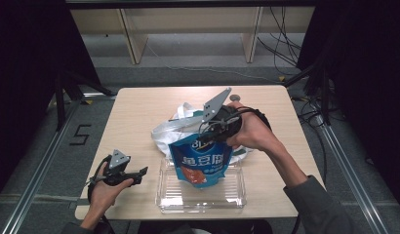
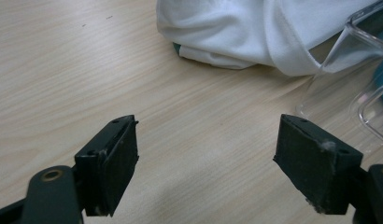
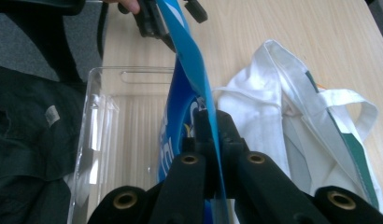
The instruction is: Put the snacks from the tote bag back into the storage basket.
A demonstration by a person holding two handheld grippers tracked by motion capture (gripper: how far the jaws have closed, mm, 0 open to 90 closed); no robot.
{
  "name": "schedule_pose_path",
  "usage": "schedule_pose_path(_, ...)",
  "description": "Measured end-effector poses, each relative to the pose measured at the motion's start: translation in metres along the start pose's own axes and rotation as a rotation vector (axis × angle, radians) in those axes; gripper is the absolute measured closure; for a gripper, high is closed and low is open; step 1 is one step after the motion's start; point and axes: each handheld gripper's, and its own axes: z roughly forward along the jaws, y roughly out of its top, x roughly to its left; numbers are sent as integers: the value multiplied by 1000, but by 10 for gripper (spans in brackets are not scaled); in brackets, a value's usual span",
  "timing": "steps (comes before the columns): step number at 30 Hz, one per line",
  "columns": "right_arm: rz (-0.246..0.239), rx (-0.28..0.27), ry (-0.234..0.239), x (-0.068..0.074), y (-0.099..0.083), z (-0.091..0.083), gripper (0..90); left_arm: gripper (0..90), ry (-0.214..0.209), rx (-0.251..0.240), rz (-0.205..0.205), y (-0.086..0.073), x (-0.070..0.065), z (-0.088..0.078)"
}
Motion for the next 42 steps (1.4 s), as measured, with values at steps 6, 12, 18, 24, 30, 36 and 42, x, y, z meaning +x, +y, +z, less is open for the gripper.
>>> schedule_pose_path(6,73,-27,-26,4,-1,-4,761,206,3,4,8,0,1,0)
schedule_pose_path(12,125,-80,-65,8,-11,-18,569,206,3,14,16,0,1,-1)
schedule_pose_path(18,216,-138,-152,15,-31,-35,455,206,-1,9,-5,-1,0,1)
schedule_pose_path(24,258,-201,-186,20,-52,-43,386,206,-1,2,-11,-1,0,1)
schedule_pose_path(30,315,-205,-222,30,-72,-46,340,204,6,7,-2,0,-1,0)
schedule_pose_path(36,317,-225,-247,36,-93,-51,332,204,4,11,-1,-1,0,1)
schedule_pose_path(42,361,-240,-272,39,-113,-51,325,203,4,17,7,0,1,0)
